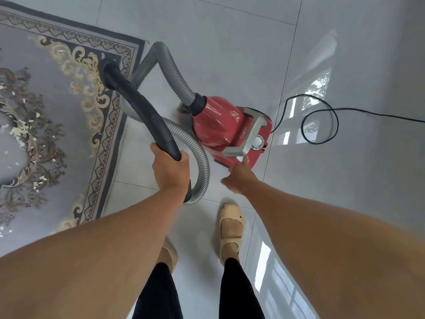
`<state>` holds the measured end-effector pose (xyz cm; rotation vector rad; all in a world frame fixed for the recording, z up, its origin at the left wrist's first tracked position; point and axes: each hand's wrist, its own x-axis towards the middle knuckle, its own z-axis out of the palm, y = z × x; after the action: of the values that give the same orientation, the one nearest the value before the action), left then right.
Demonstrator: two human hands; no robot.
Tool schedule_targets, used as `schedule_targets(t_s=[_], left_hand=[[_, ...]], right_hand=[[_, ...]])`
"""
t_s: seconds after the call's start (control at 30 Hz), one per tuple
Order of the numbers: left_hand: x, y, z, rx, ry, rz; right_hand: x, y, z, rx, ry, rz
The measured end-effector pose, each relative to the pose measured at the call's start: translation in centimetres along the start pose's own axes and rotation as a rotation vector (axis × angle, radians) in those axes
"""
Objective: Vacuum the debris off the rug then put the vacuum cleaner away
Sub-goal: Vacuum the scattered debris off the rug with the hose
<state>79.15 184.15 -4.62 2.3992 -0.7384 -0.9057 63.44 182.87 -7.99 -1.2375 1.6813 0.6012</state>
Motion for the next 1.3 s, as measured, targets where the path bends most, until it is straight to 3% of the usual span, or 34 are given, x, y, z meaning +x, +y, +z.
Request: schedule_targets(t_s=[0.23, 0.53, 0.97, 1.3], left_hand=[[-0.7, 0.5, 1.5, 0.014, 0.017, -0.02], [-0.4, -0.1, 2.2, 0.012, 0.013, -0.047], [-1.2, -0.3, 0.7, -0.031, 0.021, -0.134], [-0.3, 0.8, -4.4, -0.135, 0.076, -0.274]], right_hand=[[0.9, -0.3, 0.1, 0.072, -0.079, 0.005], [2.3, -1.5, -0.1, 0.427, -0.188, 0.094], [0.0, -3.5, -2.0, 0.287, -0.119, 0.115], [-3.5, -9.1, -2.2, 0.053, -0.096, -0.186]])
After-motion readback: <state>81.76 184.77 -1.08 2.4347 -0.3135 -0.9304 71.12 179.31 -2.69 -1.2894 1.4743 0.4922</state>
